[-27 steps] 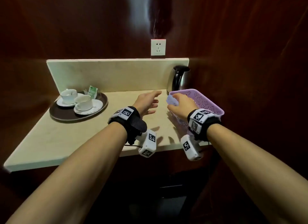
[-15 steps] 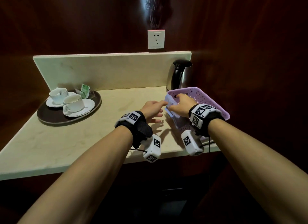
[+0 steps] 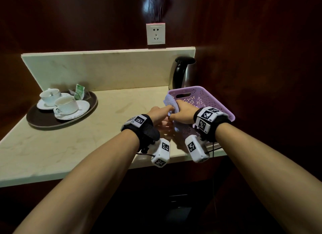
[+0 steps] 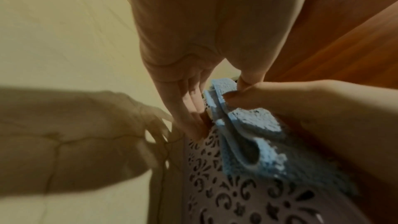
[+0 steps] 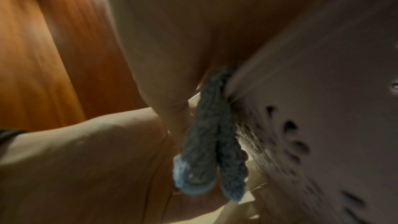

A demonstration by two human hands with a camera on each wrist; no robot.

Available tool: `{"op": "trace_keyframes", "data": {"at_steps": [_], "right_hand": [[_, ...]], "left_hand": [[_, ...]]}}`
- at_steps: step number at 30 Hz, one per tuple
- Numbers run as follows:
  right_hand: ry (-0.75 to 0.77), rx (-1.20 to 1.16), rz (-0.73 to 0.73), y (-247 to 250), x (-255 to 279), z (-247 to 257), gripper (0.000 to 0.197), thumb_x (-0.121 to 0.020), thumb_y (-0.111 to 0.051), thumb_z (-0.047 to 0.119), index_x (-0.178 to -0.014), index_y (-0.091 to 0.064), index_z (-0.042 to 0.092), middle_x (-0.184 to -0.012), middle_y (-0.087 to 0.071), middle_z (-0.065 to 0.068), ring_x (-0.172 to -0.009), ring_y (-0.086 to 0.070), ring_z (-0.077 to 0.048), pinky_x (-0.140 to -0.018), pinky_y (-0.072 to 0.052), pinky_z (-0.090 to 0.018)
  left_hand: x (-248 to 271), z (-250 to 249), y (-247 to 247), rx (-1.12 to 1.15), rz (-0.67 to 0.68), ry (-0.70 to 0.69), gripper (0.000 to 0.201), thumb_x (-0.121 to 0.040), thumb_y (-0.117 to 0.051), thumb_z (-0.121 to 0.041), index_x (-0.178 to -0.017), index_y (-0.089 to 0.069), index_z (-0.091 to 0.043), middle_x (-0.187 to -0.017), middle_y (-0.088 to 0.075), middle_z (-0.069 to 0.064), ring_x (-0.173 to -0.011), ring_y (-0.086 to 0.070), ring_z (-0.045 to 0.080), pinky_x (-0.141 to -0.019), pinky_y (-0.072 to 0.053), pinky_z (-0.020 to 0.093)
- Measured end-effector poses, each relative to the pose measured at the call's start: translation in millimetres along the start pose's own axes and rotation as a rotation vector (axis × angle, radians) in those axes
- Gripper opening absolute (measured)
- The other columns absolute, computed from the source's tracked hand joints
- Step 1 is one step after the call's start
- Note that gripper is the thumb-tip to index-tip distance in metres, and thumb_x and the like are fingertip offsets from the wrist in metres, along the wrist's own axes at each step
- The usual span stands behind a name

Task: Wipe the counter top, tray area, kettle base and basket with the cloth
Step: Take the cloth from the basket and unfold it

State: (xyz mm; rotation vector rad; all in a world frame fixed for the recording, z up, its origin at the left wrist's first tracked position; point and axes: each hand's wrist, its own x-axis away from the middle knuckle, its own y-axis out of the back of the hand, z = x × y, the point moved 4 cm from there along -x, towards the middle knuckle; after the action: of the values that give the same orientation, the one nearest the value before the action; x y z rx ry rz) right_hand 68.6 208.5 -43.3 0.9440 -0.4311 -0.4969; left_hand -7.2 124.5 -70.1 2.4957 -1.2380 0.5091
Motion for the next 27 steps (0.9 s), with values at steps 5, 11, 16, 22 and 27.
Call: {"op": "trace_keyframes", "data": {"at_steps": [5, 11, 16, 22, 27], "right_hand": [[0.025, -0.045, 0.012, -3.5, 1.6, 0.1, 0.046, -0.082, -0.068, 0.024, -0.12, -0.049, 0.005, -0.105, -0.061, -0.007, -0.098, -0.061, -0.023, -0.081, -0.052, -0.034], [0.042, -0.154, 0.051, -11.7, -14.7, -6.7, 0.071, -0.052, -0.069, 0.05, -0.108, -0.057, 0.008, -0.096, -0.068, -0.007, -0.089, -0.067, -0.022, -0.075, -0.059, -0.039], [0.117, -0.276, 0.054, 2.5, 13.2, 7.7, 0.043, -0.08, -0.074, 0.013, -0.111, -0.044, 0.009, -0.094, -0.053, 0.001, -0.081, -0.053, -0.004, -0.062, -0.046, -0.008], [0.169, -0.288, 0.117, -2.4, 8.5, 0.6, 0.138, -0.045, -0.09, 0.056, -0.153, -0.008, 0.026, -0.146, -0.042, 0.003, -0.132, -0.046, -0.014, -0.11, -0.041, -0.036], [0.142, -0.203, -0.065, 21.5, 17.5, 2.0, 0.077, -0.07, -0.076, 0.024, -0.138, -0.041, 0.012, -0.121, -0.061, -0.006, -0.107, -0.062, -0.023, -0.091, -0.053, -0.038]], "left_hand": [[-3.3, 1.2, 2.0, 0.027, -0.048, -0.022, 0.048, -0.078, -0.073, -0.04, -0.099, -0.066, 0.003, -0.087, -0.074, 0.015, -0.082, -0.074, 0.029, -0.083, -0.059, 0.046], [-7.9, -3.2, 9.5, 0.028, -0.123, -0.103, 0.033, -0.077, -0.081, -0.029, -0.089, -0.07, 0.0, -0.099, -0.073, 0.02, -0.094, -0.072, 0.031, -0.085, -0.058, 0.048], [-5.6, -21.5, 14.7, 0.041, -0.248, -0.267, 0.015, -0.083, -0.076, -0.016, -0.084, -0.062, -0.009, -0.087, -0.071, 0.013, -0.073, -0.068, 0.02, -0.07, -0.058, 0.034], [-0.6, -47.8, 13.8, 0.093, -0.213, -0.349, 0.014, -0.085, -0.073, -0.011, -0.087, -0.059, -0.008, -0.083, -0.069, 0.01, -0.074, -0.069, 0.02, -0.071, -0.061, 0.035], [3.9, -69.4, 11.6, 0.152, -0.166, -0.397, 0.019, -0.086, -0.072, -0.008, -0.088, -0.053, -0.009, -0.079, -0.066, 0.009, -0.07, -0.069, 0.018, -0.068, -0.062, 0.034]]}}
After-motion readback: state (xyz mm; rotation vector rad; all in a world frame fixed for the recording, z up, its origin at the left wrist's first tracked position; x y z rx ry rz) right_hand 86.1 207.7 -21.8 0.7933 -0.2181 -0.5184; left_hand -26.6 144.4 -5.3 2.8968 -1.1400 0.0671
